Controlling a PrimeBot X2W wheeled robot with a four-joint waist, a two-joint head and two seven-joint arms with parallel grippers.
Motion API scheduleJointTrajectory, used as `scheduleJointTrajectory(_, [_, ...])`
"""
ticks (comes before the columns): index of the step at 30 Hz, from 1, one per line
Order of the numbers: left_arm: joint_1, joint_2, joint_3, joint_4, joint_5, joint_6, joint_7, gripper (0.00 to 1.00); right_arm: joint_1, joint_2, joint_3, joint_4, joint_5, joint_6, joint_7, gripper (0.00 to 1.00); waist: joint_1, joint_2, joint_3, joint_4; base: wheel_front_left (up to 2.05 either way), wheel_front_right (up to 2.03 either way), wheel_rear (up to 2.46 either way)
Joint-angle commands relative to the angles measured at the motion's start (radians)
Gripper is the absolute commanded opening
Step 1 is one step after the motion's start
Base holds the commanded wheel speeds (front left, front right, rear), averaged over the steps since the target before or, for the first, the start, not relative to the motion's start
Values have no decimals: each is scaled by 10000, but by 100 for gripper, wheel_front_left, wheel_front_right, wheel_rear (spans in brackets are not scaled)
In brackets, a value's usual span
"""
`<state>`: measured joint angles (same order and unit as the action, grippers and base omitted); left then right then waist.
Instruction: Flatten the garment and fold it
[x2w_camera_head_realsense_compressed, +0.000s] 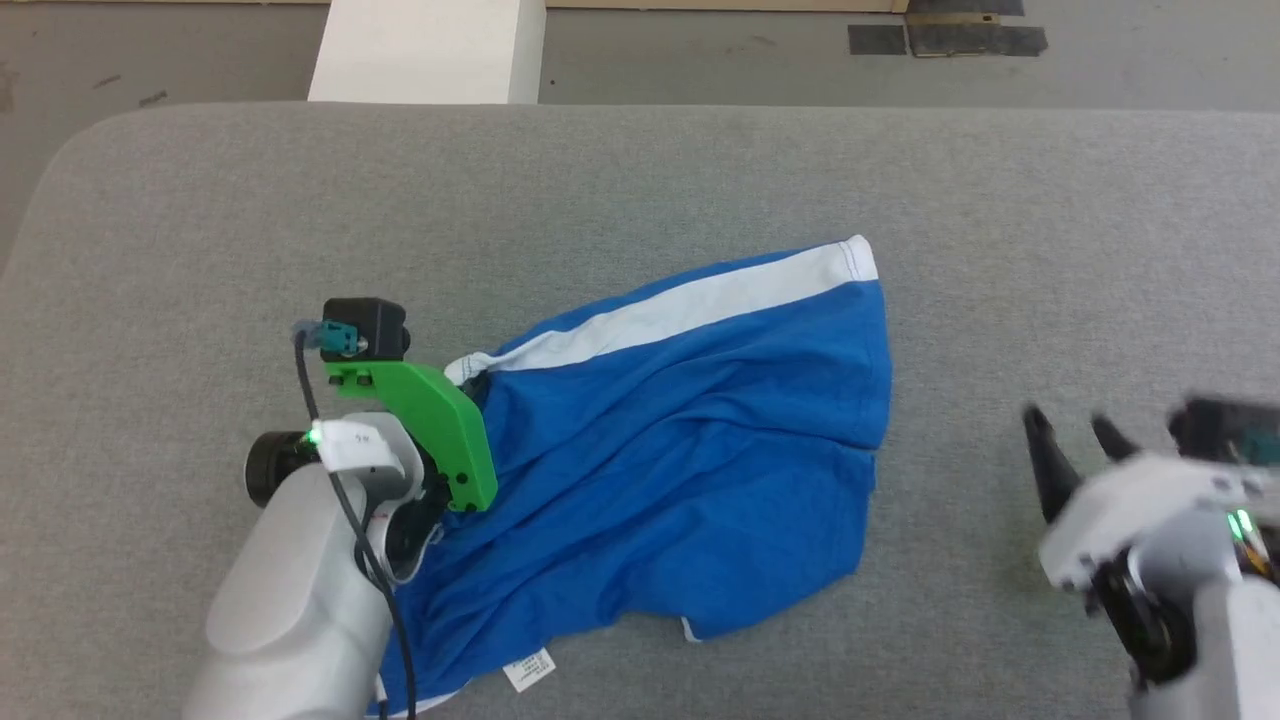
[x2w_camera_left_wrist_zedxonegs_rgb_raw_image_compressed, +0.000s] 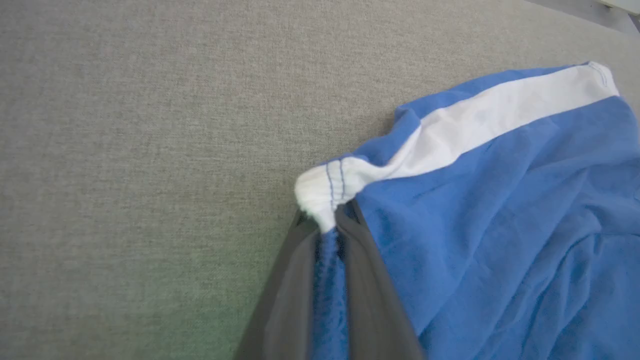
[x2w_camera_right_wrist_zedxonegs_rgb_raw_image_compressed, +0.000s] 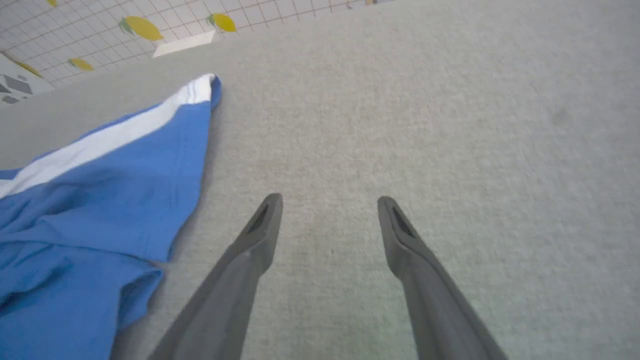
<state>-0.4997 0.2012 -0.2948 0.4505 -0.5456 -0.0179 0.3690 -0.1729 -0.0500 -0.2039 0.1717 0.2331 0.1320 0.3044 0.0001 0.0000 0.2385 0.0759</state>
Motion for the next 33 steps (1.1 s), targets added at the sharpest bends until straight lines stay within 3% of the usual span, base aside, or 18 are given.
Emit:
scheduleJointTrajectory(1, [283,-72,66,-129,-137,-31,-125,0,-498,-3,279,-222,-191,-13,135,100,-1,0,47,75,0,0,0])
scheduleJointTrajectory(7, [668,-157,181,-715,-356,20,-361,0,-2285,-3,1534,-120,-1073,-13,1436,100,-1,0,353,329,0,0,0])
scheduleJointTrajectory(12, [631,-223,186,-1166,-418,39,-479,0,-3827,-3,1921,1065,-2061,-13,2324,100,-1,0,740,580,0,0,0])
scheduleJointTrajectory(17, [478,-255,147,-1454,-427,24,-545,0,-4841,-3,2008,2345,-2649,-13,2511,100,-1,0,1130,783,0,0,0])
scheduleJointTrajectory(25, [369,-276,62,-1598,-436,-31,-665,0,-5624,-3,2168,3761,-2876,-13,1905,100,-1,0,1455,869,0,0,0])
scheduleJointTrajectory(26, [372,-267,49,-1589,-437,-34,-665,0,-5698,-3,2199,3903,-2862,-13,1819,96,-1,0,1466,854,0,0,0])
scheduleJointTrajectory(27, [374,-257,39,-1581,-433,-35,-666,0,-5753,-3,2219,4005,-2859,-13,1751,40,-1,0,1472,838,0,0,0])
scheduleJointTrajectory(29, [387,-237,30,-1563,-433,-28,-678,0,-5858,-3,2257,4197,-2848,-13,1577,0,-1,0,1470,788,0,0,0])
scheduleJointTrajectory(33, [447,-224,-11,-1536,-448,-23,-700,0,-5954,-3,2336,4507,-2791,-13,1303,0,-1,0,1347,653,0,0,0])
